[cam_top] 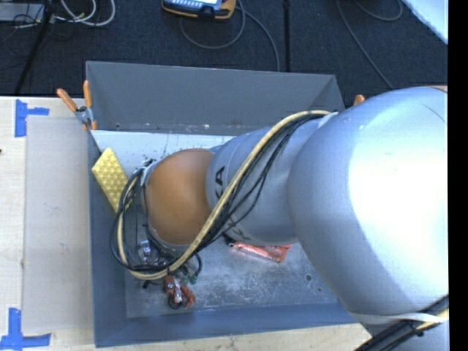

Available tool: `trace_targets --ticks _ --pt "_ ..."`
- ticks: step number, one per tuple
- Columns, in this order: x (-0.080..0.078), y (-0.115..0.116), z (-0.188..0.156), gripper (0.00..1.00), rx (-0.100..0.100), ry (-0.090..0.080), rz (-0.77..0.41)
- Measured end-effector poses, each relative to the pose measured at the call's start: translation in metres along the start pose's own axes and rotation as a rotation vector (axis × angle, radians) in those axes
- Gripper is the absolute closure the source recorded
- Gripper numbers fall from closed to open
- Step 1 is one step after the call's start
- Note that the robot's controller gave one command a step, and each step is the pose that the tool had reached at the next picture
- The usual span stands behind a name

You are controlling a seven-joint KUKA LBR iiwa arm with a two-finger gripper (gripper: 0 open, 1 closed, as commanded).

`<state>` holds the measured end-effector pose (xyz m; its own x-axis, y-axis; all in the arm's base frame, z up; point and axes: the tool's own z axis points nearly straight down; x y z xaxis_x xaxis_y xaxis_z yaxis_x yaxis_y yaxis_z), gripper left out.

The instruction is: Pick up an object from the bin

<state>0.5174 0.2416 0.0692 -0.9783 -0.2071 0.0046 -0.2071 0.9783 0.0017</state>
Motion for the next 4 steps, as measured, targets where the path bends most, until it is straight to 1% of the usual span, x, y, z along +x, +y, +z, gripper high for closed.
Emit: trace_targets --ticks 1,2,3,4 --pt "-0.009 0.0 0.0 1.0 0.0 0.0 0.001" --pt "0.013 -0.035 -0.001 1.0 -0.002 0.001 -0.129" --pt "-0.012 -0.07 -0.03 1.0 0.002 0.007 -0.303" --pt "-0.026 -0.078 -0.043 1.0 -0.001 -0.009 -0.149"
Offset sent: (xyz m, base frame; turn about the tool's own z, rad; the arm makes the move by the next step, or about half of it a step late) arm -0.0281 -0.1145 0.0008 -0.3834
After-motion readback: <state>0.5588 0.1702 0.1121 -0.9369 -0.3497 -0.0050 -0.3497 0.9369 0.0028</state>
